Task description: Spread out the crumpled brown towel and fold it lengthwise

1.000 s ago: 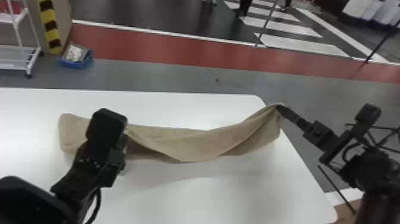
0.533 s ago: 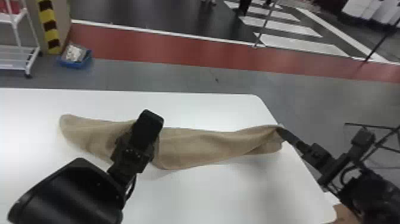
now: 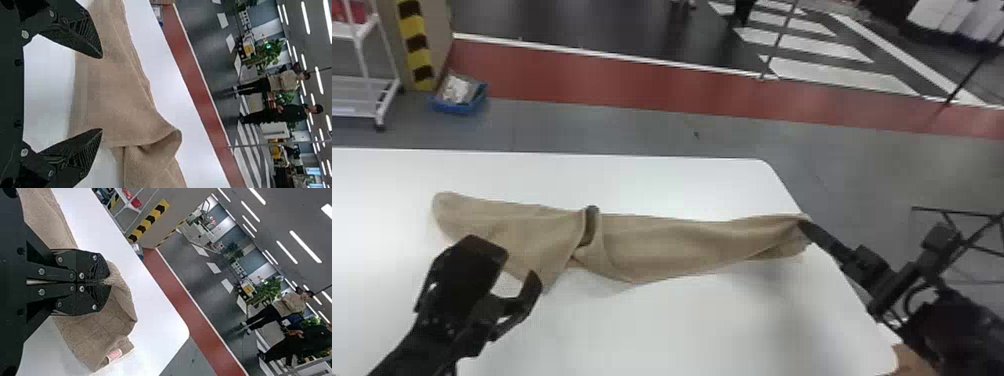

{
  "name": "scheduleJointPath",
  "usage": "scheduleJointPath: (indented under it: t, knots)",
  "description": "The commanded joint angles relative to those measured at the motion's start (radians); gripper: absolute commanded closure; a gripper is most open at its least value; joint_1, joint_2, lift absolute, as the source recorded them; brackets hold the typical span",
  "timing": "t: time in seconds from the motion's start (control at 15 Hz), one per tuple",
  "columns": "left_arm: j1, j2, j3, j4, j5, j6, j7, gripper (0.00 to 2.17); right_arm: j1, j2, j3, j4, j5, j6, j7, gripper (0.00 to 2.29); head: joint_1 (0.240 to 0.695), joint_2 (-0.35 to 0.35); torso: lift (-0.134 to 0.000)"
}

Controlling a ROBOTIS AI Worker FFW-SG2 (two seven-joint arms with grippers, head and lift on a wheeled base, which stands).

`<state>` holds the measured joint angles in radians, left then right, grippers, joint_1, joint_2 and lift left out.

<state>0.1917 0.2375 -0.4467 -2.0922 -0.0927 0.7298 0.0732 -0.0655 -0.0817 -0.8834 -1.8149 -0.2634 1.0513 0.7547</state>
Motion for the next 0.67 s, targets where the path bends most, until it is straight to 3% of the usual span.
scheduleJointPath:
  t: [0.0, 0.07, 0.27, 0.47, 0.6]
  knots:
    - [0.069, 0.026, 0.065, -0.048, 0.067, -0.049, -0.01, 0.04, 0.0, 0.008, 0.004, 0.0, 0.003, 0.0, 0.0, 1.45, 0.695, -0.35, -0.125]
    - [0.077, 0.025, 0.068, -0.048, 0.094, -0.052, -0.01, 0.08, 0.0, 0.01, 0.006, 0.0, 0.003, 0.0, 0.0, 1.45, 0.695, -0.35, -0.125]
    - [0.08, 0.005, 0.077, -0.025, 0.278, -0.071, -0.021, 0.25, 0.018, 0.011, 0.0, -0.003, -0.013, 0.0, 0.002, 1.45, 0.695, -0.35, -0.125]
    - [0.037, -0.034, 0.013, 0.069, 0.229, -0.12, -0.013, 0.34, 0.024, 0.002, -0.009, 0.002, -0.017, 0.0, 0.002, 1.45, 0.695, -0.35, -0.125]
    - [0.009, -0.046, -0.003, 0.11, 0.229, -0.12, -0.009, 0.34, 0.029, -0.001, -0.014, 0.0, -0.019, -0.003, 0.005, 1.45, 0.695, -0.35, -0.125]
